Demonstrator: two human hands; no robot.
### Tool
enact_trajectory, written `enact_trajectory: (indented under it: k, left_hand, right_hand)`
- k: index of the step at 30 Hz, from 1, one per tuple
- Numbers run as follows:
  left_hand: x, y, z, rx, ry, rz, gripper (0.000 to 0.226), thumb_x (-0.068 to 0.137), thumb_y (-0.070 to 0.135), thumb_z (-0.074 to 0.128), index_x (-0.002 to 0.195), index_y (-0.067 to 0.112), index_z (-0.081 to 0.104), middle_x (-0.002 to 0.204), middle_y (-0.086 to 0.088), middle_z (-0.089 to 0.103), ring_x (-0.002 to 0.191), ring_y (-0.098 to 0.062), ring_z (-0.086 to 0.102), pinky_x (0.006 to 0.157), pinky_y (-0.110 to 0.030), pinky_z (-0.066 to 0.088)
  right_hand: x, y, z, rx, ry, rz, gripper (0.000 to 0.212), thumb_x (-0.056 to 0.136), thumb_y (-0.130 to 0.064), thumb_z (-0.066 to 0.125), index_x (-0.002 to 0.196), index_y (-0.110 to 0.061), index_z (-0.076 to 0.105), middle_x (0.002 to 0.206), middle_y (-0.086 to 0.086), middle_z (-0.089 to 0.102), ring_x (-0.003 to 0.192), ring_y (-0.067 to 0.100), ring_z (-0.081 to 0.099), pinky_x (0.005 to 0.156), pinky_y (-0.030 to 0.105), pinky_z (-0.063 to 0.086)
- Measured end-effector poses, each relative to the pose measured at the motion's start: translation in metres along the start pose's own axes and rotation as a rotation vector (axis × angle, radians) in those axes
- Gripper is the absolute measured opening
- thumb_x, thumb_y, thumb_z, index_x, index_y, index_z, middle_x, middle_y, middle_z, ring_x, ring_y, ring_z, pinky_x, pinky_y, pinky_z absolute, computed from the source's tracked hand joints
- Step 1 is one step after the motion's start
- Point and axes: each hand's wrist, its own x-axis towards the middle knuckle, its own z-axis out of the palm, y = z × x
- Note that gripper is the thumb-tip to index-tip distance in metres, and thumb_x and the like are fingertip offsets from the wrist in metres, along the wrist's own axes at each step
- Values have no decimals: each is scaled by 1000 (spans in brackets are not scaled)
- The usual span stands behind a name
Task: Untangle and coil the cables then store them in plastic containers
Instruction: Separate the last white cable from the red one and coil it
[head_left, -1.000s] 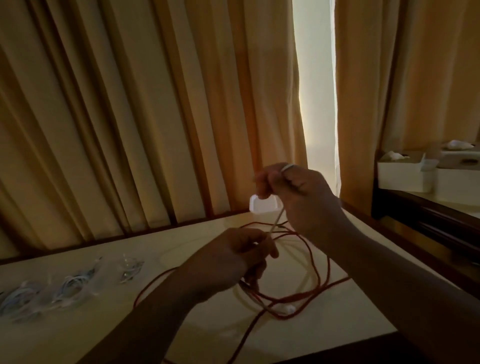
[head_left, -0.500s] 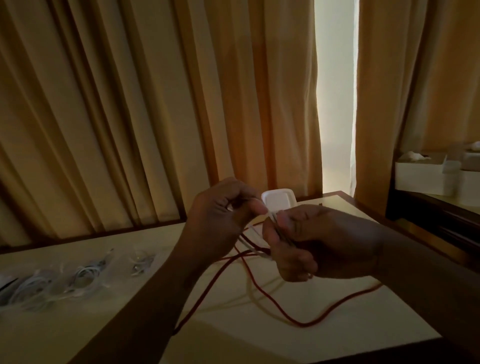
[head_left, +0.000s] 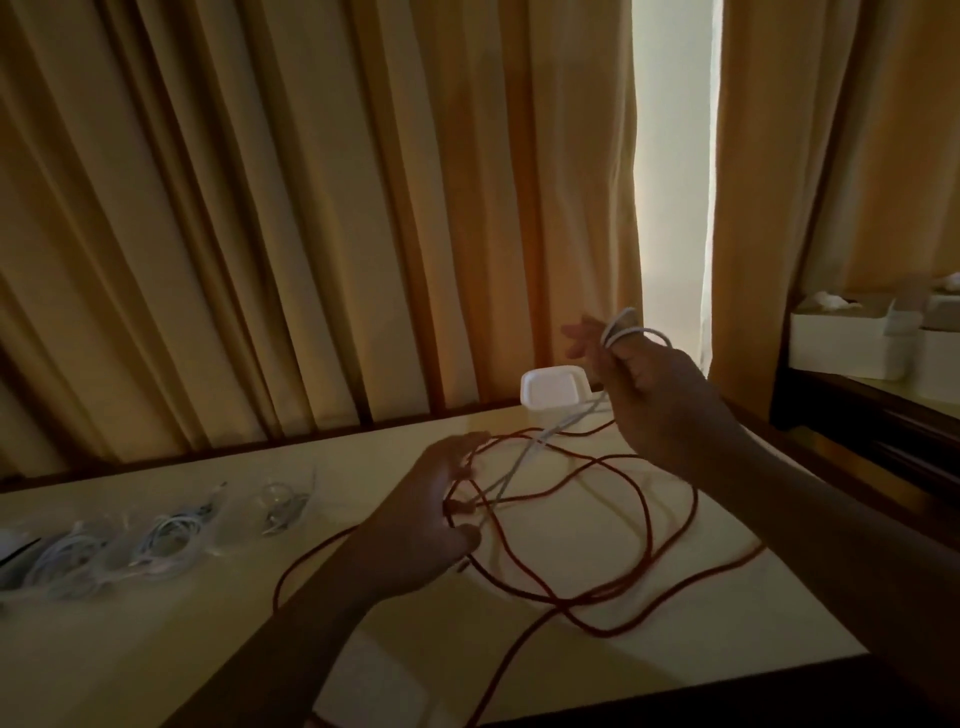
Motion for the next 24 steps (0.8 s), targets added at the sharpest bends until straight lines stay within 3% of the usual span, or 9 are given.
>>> enact_trajectory:
  k: [1,4,7,12,14,16,19,21,24]
  left_hand:
    - [-3,-4,0,-21,37,-14,82,86,11,76,145,53,38,143,27,42,132,-2,49,86,-17,56]
    - [-7,-13,-1,-266,143,-36,70,84,-7,70,136,38,56,132,17,64,127,-1,58,105,-34,54]
    - [-9,-10,-9,-533,191,-42,68,79,-24,59,128,23,64,131,9,68,132,-9,58,115,-42,43]
    - [-10,-22,-24,-474,270,-112,53,88,-13,62,121,29,67,124,7,70,121,-10,64,97,-38,56]
    - [-12,-29,-27,-229,212,-150,52,88,-4,67,116,40,66,126,18,63,118,-3,59,88,-27,53]
    - [-12,-37,-27,210,82,-178,44,90,13,69,115,47,60,130,26,53,122,-1,49,96,-31,45]
    - [-16,-40,-20,603,-78,-214,39,89,30,64,121,51,56,132,29,41,135,-6,31,112,-48,27]
    - [-12,-39,-14,523,-17,-132,32,92,28,62,117,48,57,132,26,46,132,-5,35,115,-49,29]
    - [-2,-21,-19,308,401,10,27,94,10,62,99,36,57,112,15,54,106,-2,49,99,-36,49]
  right_hand:
    - [-2,4,2,-104,-77,-28,25,105,-24,48,125,-18,61,120,-4,66,109,4,62,87,5,41]
    - [-10,13,14,-444,-357,-97,36,99,-15,57,135,-16,53,130,4,57,110,13,59,89,19,47]
    - [-17,24,26,-614,-419,-108,49,96,-16,62,142,-13,45,143,11,46,124,19,53,98,26,46]
    - [-27,48,26,-843,-428,-122,31,90,-18,69,121,-14,67,122,9,68,117,21,63,92,28,53]
    - [-31,57,27,-835,-489,-102,24,91,-19,69,115,-18,71,114,3,72,112,17,66,98,32,54]
    - [-33,63,30,-784,-507,-57,23,90,-18,70,113,-19,72,107,0,75,103,14,69,103,32,49]
    - [-28,64,31,-534,-403,135,15,96,-12,62,109,-17,68,105,-2,70,94,11,63,81,19,44]
    - [-20,54,27,-309,-342,295,14,103,-13,51,93,-18,60,94,-1,63,85,12,56,72,21,41]
    - [-8,32,18,-115,-323,372,31,107,-24,35,88,-19,60,78,1,58,71,16,53,60,27,39]
